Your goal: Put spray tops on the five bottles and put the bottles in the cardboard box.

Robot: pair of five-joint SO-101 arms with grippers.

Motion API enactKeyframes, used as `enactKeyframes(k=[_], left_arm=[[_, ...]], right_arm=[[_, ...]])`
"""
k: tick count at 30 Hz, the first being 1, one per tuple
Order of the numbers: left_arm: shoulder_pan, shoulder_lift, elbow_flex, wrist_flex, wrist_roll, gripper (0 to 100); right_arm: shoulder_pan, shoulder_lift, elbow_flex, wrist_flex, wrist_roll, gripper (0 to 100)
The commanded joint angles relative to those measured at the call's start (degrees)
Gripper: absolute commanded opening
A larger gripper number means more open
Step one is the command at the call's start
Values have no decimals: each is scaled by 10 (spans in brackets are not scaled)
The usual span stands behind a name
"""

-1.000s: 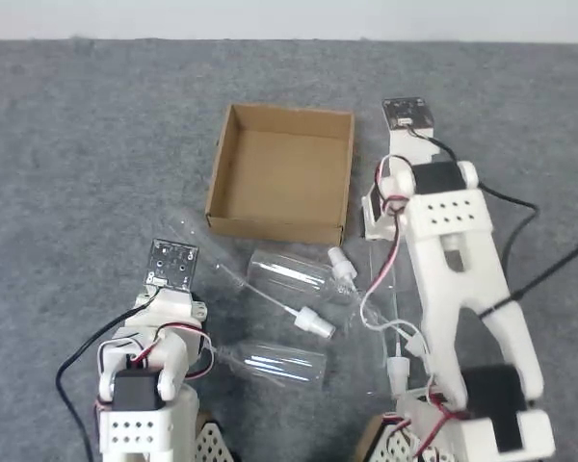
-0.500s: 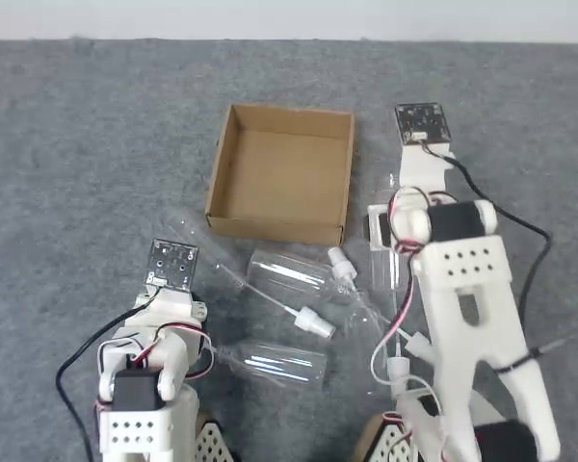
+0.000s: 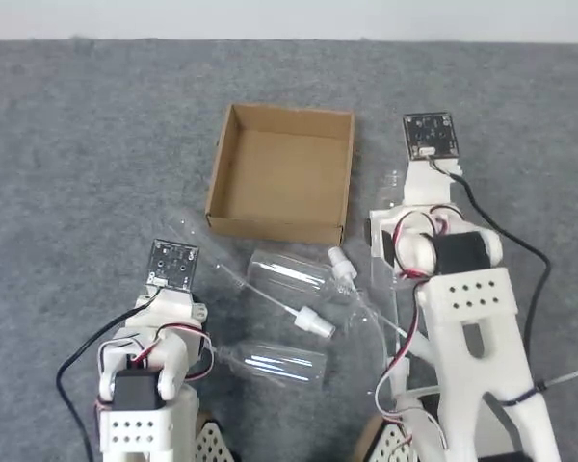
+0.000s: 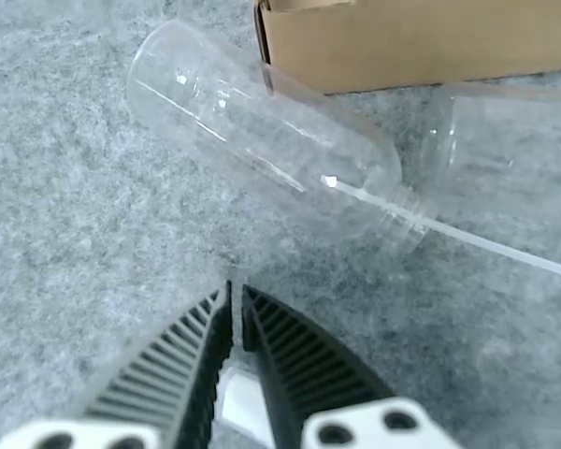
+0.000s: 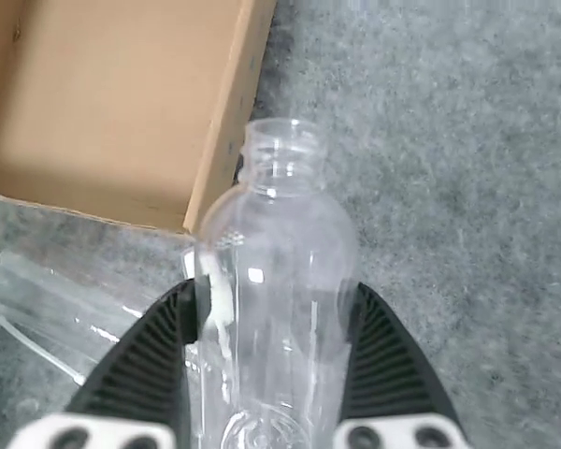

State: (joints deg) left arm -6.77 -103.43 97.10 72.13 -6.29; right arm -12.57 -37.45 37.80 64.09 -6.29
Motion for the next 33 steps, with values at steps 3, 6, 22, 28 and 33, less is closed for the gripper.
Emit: enactKeyframes(k=[3, 6, 22, 28, 33], left_arm=[[3, -12, -6, 4, -1, 12], [3, -12, -6, 4, -1, 12], [-1, -12, -81, 5, -1, 12], [-2, -12, -139, 25, 1, 12], [-3, -12, -213, 77, 58, 11]], right_arm=[[1, -60, 14, -29, -11, 6], [2, -80, 35, -48, -11, 6], [2, -95, 67, -80, -9, 6], [3, -95, 67, -81, -8, 6], [5, -95, 68, -88, -8, 6]])
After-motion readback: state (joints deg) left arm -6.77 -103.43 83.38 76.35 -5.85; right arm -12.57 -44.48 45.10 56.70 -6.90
